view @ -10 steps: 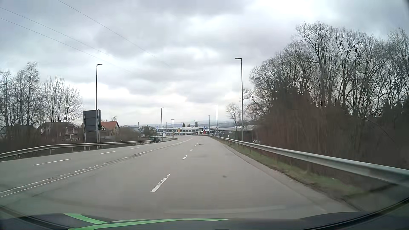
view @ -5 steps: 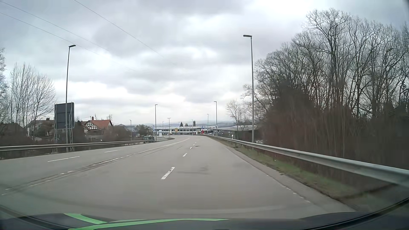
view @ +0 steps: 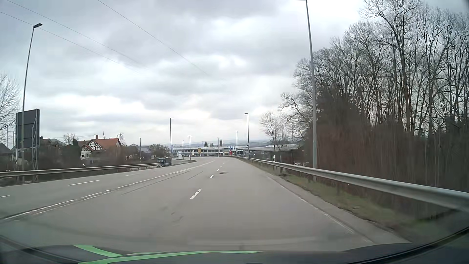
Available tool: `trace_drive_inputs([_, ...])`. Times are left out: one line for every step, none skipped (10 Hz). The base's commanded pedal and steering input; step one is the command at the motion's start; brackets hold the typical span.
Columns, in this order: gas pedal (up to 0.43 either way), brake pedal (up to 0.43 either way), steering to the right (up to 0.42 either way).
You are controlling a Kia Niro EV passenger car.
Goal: Follow the waypoints while adhering to traffic rules and regulations
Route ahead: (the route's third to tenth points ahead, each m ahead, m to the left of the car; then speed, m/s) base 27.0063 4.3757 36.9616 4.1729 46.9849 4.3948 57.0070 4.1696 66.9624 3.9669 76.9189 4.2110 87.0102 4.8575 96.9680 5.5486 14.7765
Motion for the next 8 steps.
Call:
trace_drive_inputs([0.020, 0.000, 0.000])
trace_drive_inputs([0.020, 0.000, -0.001])
trace_drive_inputs([0.020, 0.000, -0.001])
trace_drive_inputs([0.020, 0.000, -0.001])
trace_drive_inputs([0.020, 0.000, -0.001])
trace_drive_inputs([0.020, 0.000, -0.001])
trace_drive_inputs([0.020, 0.000, -0.001])
trace_drive_inputs([0.020, 0.000, -0.001])
